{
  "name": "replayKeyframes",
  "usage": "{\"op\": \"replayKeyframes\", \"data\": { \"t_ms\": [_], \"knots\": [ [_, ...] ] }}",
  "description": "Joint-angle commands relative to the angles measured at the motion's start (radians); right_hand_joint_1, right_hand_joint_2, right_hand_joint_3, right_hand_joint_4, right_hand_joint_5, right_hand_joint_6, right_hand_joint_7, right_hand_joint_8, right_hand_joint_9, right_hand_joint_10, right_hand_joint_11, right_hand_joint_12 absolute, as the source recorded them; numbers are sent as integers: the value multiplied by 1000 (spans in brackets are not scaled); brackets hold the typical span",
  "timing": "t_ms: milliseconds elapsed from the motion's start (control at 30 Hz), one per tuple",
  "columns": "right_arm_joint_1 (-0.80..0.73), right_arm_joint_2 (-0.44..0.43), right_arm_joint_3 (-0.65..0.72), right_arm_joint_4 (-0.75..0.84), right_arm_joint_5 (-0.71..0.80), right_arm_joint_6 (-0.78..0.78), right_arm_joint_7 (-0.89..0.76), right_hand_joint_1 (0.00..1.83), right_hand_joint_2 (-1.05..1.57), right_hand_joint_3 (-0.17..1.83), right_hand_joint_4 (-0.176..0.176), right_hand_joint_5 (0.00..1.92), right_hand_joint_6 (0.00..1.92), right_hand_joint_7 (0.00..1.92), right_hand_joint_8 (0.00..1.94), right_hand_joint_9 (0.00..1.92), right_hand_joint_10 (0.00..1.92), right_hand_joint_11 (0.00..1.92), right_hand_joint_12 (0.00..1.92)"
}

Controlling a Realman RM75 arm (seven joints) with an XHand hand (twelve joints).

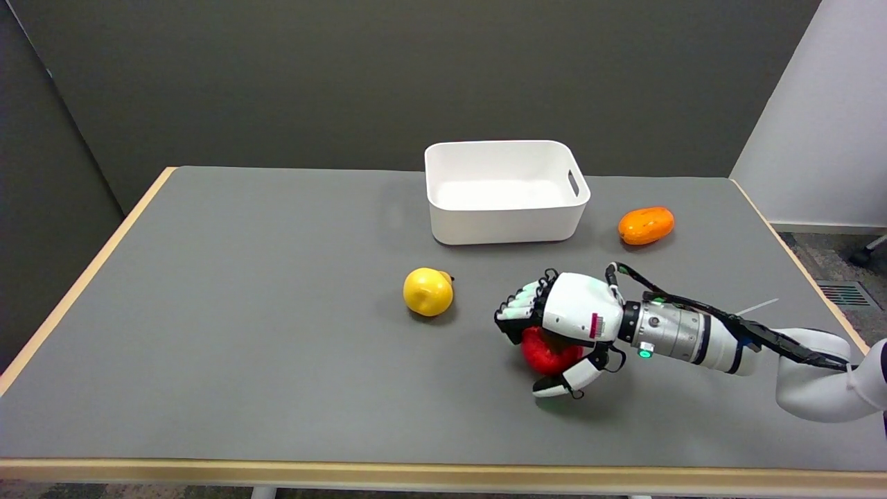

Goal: Pick up tomato.

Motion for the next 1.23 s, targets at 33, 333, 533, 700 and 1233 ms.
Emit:
{"op": "replayKeyframes", "data": {
  "t_ms": [33, 333, 533, 700, 1233],
  "knots": [
    [12, -1, 9, 35, 88, 92, 0, 1178, 1081, 352, -91, 604, 1620, 882, 1237, 847, 1249, 794, 1544],
    [22, 5, 70, 47, 298, 258, 0, 1175, 1079, 356, -84, 609, 1609, 886, 1239, 852, 1248, 814, 1572],
    [81, 6, 76, 58, 407, 321, 2, 1176, 1062, 387, -79, 616, 1607, 885, 1248, 872, 1284, 822, 1610],
    [181, -2, 39, 66, 472, 304, 4, 1176, 1016, 482, -76, 624, 1626, 887, 1265, 851, 1366, 813, 1667],
    [754, -202, -400, -54, 822, -53, -335, 1182, 1030, 449, -91, 616, 1612, 896, 1257, 844, 1341, 803, 1660]
  ]
}}
